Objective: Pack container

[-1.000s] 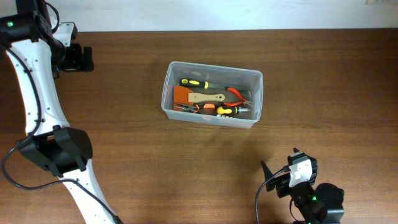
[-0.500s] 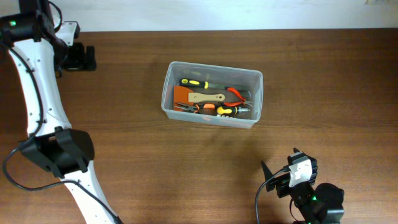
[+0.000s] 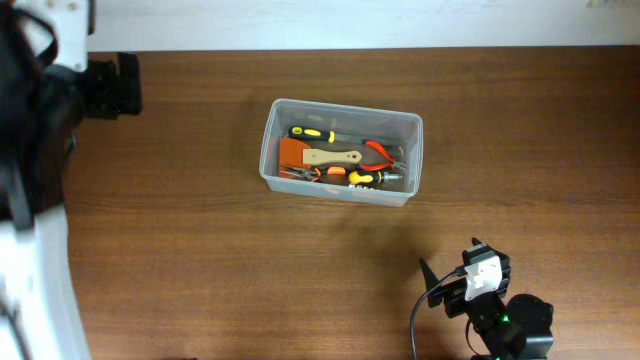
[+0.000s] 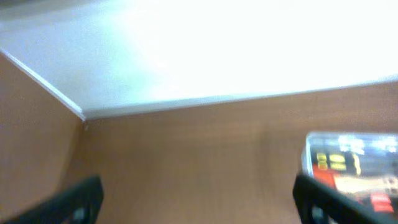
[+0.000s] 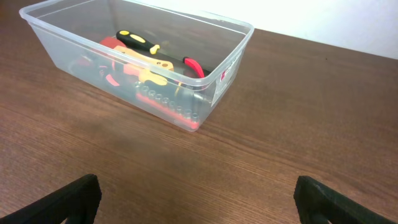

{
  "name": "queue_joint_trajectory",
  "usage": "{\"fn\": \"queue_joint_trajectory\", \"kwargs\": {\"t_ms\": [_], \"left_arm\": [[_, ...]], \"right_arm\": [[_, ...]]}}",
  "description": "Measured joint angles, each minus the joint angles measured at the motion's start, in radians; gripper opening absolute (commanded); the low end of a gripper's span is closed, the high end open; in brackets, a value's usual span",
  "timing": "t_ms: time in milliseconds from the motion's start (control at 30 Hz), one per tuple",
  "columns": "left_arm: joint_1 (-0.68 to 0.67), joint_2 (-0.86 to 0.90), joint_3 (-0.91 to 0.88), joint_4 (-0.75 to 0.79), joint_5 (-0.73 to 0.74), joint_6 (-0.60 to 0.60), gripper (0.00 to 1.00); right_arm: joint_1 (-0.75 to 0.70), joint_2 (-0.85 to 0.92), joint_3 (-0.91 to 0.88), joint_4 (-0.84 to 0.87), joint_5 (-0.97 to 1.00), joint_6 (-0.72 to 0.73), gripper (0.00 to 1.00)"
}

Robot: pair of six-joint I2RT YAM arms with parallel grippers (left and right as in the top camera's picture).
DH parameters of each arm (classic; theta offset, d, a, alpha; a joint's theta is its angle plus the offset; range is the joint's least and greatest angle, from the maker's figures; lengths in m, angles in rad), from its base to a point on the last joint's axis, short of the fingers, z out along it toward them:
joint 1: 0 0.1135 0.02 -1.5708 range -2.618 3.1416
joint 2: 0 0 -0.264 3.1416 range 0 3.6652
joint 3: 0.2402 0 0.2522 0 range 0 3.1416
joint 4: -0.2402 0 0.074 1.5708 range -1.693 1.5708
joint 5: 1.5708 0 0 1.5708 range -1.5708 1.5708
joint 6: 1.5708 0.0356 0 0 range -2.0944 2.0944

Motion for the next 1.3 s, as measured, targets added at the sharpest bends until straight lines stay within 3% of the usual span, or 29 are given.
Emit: {"fn": "queue_joint_trajectory", "kwargs": {"t_ms": [167,300,600,933,1300], "left_arm": [[0.0,-0.306,-0.437,0.413,0.006,0.0,0.99],[0.0,-0.542,-0.794,0.645,0.007,0.0,0.99],[0.0,-1.012,-1.468,0.775,0.028,0.0,0.99],[0.0,-1.21,-1.778,0.938,0.064,0.0,0.99],[-0.053,-1.282,-1.909,0.955,0.071,0.0,0.99]], "right_arm": [[0.0,0.0,0.0,0.0,0.002,-0.001,0.99],[0.0,-0.001,0.0,0.002,0.003,0.0,0.99],[0.0,-0.001,0.0,0.0,0.003,0.0,0.99],[0.0,-0.001,0.0,0.001,0.003,0.0,0.99],[0.0,-0.001,0.0,0.001,0.003,0.0,0.99]]}}
